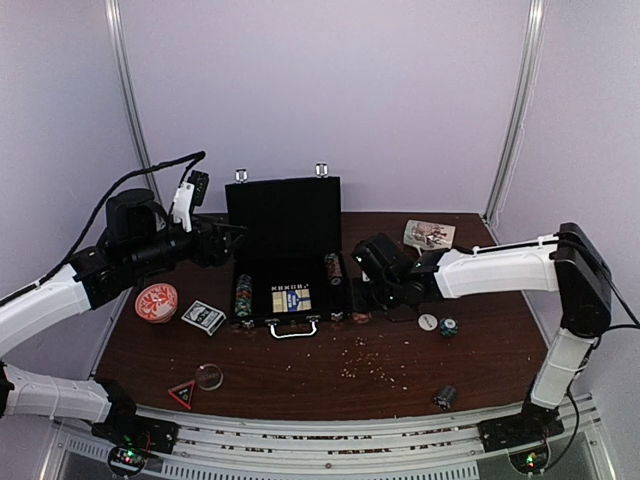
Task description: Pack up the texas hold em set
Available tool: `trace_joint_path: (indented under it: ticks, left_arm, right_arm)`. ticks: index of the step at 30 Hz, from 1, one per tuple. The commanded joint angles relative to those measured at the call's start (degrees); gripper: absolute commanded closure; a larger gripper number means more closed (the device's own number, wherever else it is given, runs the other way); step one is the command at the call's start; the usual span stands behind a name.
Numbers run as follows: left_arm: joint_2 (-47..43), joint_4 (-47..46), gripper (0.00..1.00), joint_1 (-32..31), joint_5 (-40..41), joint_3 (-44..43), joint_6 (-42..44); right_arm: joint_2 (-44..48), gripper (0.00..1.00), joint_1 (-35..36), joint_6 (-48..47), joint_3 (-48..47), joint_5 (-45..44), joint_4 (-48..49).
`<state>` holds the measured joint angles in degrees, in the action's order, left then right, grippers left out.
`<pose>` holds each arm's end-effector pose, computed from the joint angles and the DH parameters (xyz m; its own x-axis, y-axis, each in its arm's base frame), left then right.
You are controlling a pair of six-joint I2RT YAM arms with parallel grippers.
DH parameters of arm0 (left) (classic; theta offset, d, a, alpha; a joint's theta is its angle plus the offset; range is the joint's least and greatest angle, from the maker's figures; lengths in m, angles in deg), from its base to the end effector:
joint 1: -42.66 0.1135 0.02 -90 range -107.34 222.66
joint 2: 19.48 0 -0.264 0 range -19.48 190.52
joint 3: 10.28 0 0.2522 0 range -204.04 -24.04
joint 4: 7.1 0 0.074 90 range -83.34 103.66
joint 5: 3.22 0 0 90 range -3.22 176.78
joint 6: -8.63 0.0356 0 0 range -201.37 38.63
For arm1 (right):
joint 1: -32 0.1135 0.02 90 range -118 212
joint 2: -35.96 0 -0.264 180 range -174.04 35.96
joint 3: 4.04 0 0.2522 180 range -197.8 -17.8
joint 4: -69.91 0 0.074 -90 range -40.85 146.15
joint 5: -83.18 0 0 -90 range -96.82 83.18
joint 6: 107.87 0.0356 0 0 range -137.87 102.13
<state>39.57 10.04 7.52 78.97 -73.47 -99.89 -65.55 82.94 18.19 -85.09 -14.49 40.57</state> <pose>0.1953 -0.1434 0.3335 -0.3899 -0.1104 -0.9142 0.5849 0.7371 -0.3385 0.2428 0.2917 0.2006 -0.8101 -0.0725 -0.5818 -0.2949 0.9080 0.2975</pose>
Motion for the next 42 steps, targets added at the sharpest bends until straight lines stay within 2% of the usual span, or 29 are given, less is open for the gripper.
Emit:
trace_joint_path:
  ticks: [1, 5, 16, 26, 28, 33, 36, 42]
  left_arm:
    - [-0.51, -1.75, 0.2, 0.06, -0.72, -2.16, 0.24]
    - [-0.36, -1.71, 0.2, 0.02, -0.77, -2.11, 0.24]
    - [0.56, -1.53, 0.2, 0.05, -0.94, -2.25, 0.24]
    - [1.07, -1.45, 0.2, 0.04, -1.15, -2.31, 0.15]
    - [1.15, -1.47, 0.2, 0.07, -1.23, -2.34, 0.14]
    - [1.17, -1.19, 0.2, 0.05, -1.09, -2.5, 0.19]
    - [1.08, -1.18, 0.2, 0.06, -0.98, -2.51, 0.24]
    - [1.42, -0.96, 0.2, 0.04, -0.39, -2.59, 0.41]
  right_arm:
    - [-7.01, 0.74, -1.64, -6.06, -7.59, -0.1, 2.06]
    - [-10.52, 0.74, -2.85, -7.46, -12.15, 0.43, 2.66]
    - [-14.73, 0.75, -5.28, -7.92, -16.8, 4.02, 5.29]
    - [-17.32, 0.74, -5.31, -5.59, -16.42, 9.37, 5.87]
    - [-17.48, 0.7, -5.3, -5.11, -16.36, 9.78, 6.34]
    - [-17.25, 0.47, -5.31, -5.05, -16.99, 7.96, 5.71]
    - [-15.8, 0.39, -5.32, -5.76, -16.85, 6.05, 4.94]
    - [-10.98, 0.35, -5.28, -8.44, -15.0, 2.52, 1.72]
